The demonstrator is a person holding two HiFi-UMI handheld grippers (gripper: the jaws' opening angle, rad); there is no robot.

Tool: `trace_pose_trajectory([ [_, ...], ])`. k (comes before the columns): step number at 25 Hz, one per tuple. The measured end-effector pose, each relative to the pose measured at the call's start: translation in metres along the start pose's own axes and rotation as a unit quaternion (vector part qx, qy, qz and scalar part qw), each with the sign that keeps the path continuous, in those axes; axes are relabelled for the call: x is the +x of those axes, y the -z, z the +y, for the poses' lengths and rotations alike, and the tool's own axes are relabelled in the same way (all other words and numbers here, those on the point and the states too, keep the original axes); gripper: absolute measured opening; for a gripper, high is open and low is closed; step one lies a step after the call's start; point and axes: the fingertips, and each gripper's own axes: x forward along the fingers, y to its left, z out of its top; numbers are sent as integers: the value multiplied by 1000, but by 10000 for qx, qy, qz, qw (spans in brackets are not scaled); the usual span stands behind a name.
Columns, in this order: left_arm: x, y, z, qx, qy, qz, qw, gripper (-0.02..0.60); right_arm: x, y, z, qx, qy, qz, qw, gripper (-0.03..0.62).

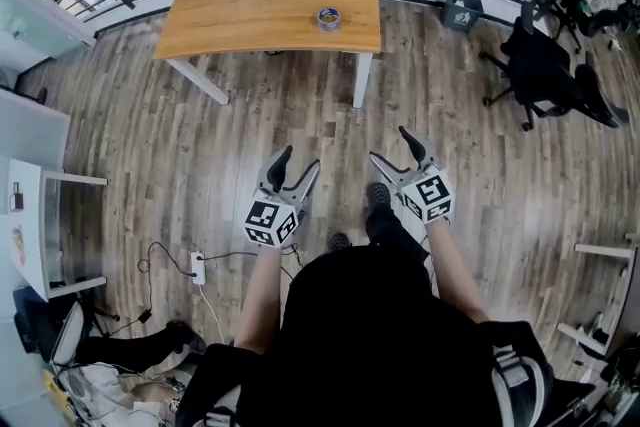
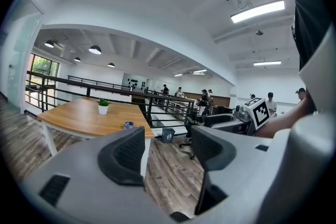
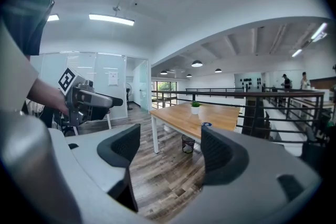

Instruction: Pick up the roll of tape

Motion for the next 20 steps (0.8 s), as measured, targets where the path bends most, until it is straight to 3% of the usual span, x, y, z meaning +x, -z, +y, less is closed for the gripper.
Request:
trace_pose_trajectory([
  [20,100,-16,10,103,-679,212,9974,276,64,-13,-102,-123,-772,140,9968,360],
])
